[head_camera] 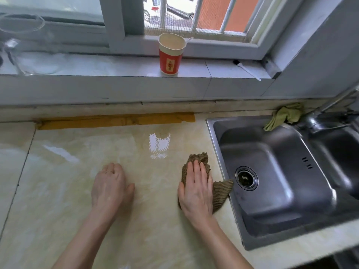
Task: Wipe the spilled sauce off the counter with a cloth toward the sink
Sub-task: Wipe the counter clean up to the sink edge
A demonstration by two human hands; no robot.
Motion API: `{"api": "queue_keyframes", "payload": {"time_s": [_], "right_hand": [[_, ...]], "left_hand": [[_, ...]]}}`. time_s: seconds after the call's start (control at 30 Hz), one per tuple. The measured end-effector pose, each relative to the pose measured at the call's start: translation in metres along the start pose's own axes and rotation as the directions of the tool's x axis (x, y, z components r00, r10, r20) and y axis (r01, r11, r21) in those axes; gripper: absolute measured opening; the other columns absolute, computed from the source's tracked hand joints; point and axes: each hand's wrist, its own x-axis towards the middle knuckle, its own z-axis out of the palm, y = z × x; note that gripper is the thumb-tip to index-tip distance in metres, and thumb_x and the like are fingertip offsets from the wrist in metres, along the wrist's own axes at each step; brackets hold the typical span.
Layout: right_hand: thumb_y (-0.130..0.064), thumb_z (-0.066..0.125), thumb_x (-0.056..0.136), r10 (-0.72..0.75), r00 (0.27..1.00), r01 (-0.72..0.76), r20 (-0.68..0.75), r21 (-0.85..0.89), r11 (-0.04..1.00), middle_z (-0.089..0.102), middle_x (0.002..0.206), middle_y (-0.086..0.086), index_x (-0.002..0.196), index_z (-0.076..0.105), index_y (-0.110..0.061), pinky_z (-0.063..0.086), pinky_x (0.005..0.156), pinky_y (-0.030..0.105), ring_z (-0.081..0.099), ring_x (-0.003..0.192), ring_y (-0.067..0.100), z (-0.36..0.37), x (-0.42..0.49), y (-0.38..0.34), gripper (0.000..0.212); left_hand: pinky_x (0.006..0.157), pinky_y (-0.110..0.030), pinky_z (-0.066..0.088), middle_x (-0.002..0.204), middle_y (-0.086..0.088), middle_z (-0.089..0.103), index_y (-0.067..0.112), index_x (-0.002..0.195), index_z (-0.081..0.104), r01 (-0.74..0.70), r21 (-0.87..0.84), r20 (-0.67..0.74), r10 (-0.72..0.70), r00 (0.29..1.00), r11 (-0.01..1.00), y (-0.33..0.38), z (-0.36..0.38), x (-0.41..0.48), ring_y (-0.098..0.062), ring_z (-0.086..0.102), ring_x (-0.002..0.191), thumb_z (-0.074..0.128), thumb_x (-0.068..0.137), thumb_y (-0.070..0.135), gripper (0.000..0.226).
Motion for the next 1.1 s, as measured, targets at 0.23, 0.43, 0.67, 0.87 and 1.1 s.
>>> {"api": "queue_keyframes", "payload": {"time_s": [0.23,0.43,0.67,0.87,1.1], "right_hand": [[-0.039,0.026,0.088,0.034,0.999,-0.034,-0.005,0.033,0.999,0.034,0.154,0.012,0.146,0.039,-0.008,0.017,0.116,0.052,0.027,0.143,0.032,0.001,0.037,0.002,0.068],[-0.038,0.038,0.083,-0.089,0.996,0.089,-0.004,0.079,0.993,0.033,0.154,0.013,0.147,0.038,-0.012,0.017,0.117,0.051,0.026,0.144,0.031,0.002,-0.004,-0.006,0.069],[-0.030,0.042,0.080,-0.244,0.970,0.244,-0.017,0.061,0.968,0.041,0.150,0.007,0.142,0.046,-0.016,0.025,0.115,0.052,0.031,0.142,0.028,0.005,-0.012,0.008,0.063],[-0.031,0.033,0.079,-0.265,0.963,0.255,0.040,0.162,0.953,0.039,0.152,0.002,0.142,0.047,-0.019,0.015,0.117,0.055,0.026,0.145,0.023,0.002,0.013,-0.012,0.066],[-0.028,0.040,0.076,-0.493,0.869,0.475,0.043,0.208,0.855,0.039,0.152,-0.003,0.141,0.047,-0.024,0.009,0.119,0.045,0.021,0.146,0.017,0.004,-0.013,0.011,0.066]], "left_hand": [[0.092,-0.034,0.039,0.119,-0.012,0.053,0.006,0.114,0.049,-0.004,0.011,-0.007,0.004,1.000,1.000,-0.001,0.001,0.000,-0.028,0.050,0.113,0.054,0.086,0.044,0.047],[0.090,-0.033,0.040,0.116,-0.011,0.054,0.007,0.110,0.049,0.005,-0.015,-0.020,-0.006,1.000,1.000,0.000,-0.001,-0.001,-0.028,0.051,0.111,0.054,0.085,0.042,0.043],[0.087,-0.033,0.042,0.114,-0.009,0.054,0.008,0.109,0.048,-0.001,-0.026,-0.016,0.001,1.000,1.000,-0.001,-0.003,-0.002,-0.026,0.052,0.108,0.054,0.086,0.043,0.041],[0.088,-0.033,0.043,0.114,-0.009,0.054,0.009,0.110,0.048,-0.004,-0.028,-0.002,0.004,1.000,1.000,-0.002,-0.001,-0.002,-0.026,0.052,0.108,0.054,0.086,0.044,0.043],[0.084,-0.036,0.043,0.112,-0.012,0.057,0.006,0.107,0.048,0.007,-0.066,0.030,-0.005,1.000,0.998,-0.009,0.000,0.002,-0.030,0.055,0.105,0.056,0.086,0.039,0.039]]}}
